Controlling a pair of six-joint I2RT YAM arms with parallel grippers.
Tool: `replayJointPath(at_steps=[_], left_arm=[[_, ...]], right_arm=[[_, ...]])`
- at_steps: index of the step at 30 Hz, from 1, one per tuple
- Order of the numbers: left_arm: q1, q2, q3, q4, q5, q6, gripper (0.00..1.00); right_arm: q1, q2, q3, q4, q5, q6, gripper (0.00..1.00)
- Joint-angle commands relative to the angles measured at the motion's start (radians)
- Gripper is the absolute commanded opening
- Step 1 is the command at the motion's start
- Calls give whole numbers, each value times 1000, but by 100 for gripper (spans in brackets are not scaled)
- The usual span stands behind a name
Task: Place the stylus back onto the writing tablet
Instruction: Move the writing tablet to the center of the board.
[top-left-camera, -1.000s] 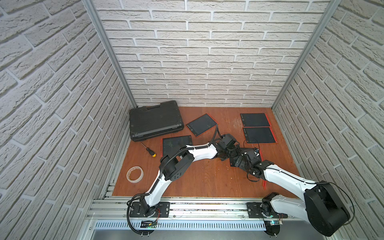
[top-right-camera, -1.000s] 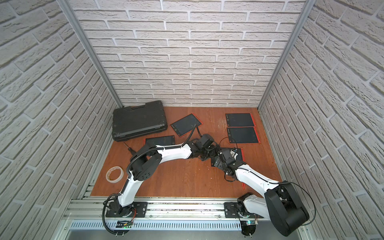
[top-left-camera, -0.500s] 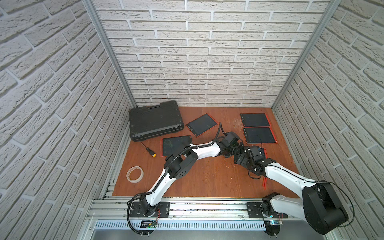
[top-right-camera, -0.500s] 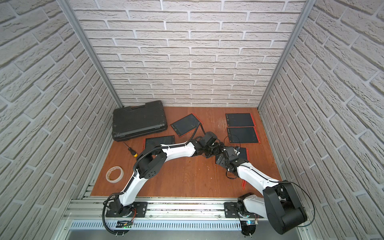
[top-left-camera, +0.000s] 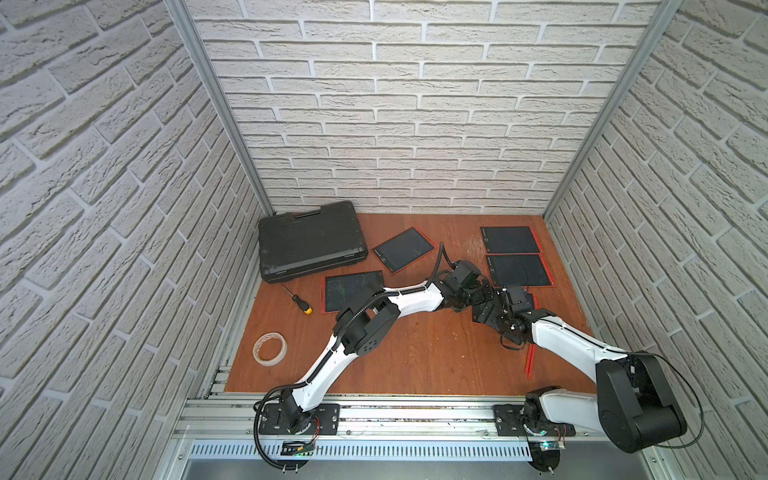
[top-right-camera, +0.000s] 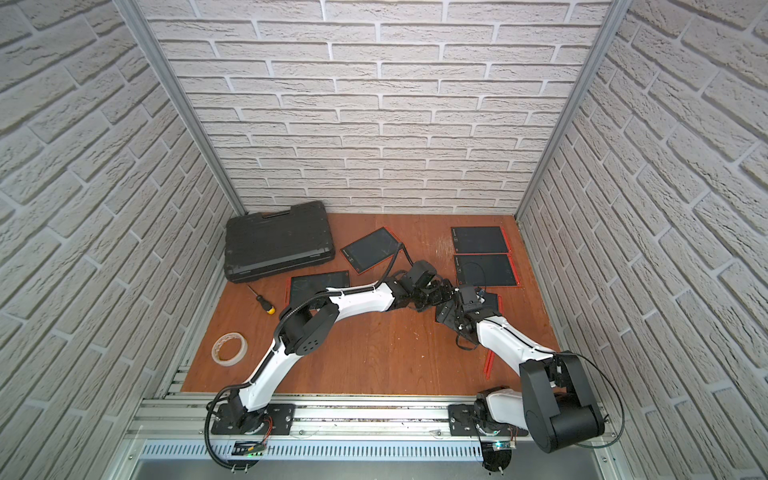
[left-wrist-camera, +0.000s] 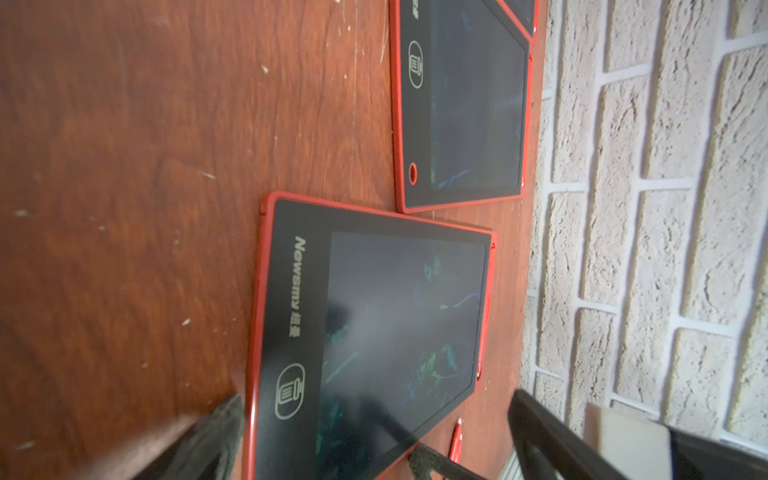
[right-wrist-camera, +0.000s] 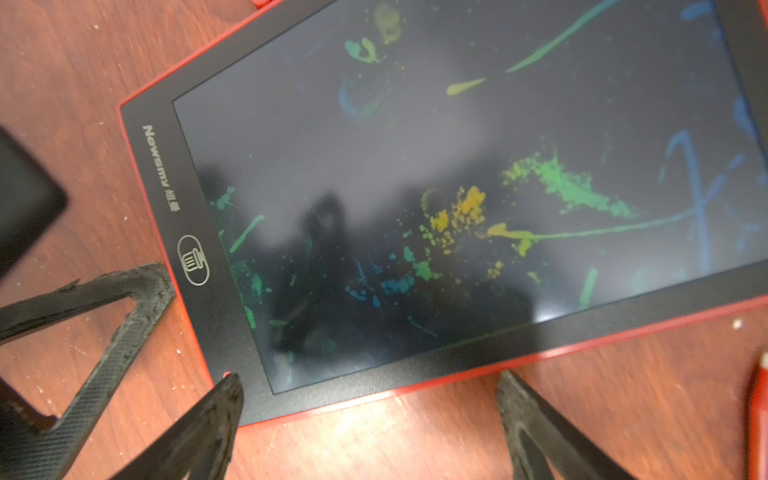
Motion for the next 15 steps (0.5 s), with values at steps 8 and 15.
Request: replayJointPath(at_steps=[8, 15], left_arm=[[97, -218, -233, -68, -15, 139, 98], [160, -359, -234, -190, 88, 405, 98]], right_arm=[[-20, -133, -22, -76, -12, -6, 93], [-20, -170, -46, -63, -73, -11, 93]])
